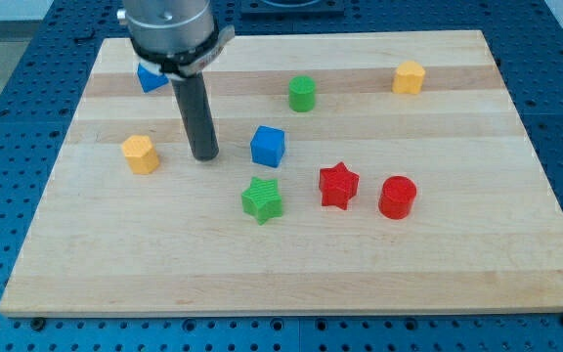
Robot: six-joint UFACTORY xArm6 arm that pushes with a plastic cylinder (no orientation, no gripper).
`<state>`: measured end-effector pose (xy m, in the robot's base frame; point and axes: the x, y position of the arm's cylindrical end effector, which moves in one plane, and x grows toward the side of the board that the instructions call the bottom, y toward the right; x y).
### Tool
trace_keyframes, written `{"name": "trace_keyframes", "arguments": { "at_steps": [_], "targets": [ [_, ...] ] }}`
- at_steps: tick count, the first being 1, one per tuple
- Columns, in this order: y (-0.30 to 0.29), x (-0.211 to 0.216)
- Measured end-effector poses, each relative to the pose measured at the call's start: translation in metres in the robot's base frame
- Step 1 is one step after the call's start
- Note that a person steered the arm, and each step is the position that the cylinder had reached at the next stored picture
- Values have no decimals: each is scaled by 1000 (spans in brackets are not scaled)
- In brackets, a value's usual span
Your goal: Move green star to green circle
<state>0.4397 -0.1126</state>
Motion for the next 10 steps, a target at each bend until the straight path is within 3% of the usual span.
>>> {"name": "trace_keyframes", "arguments": {
  "at_steps": [3, 6, 7, 10],
  "targets": [
    [16, 53],
    [78, 95],
    [88, 94],
    [105, 22]
  ]
}}
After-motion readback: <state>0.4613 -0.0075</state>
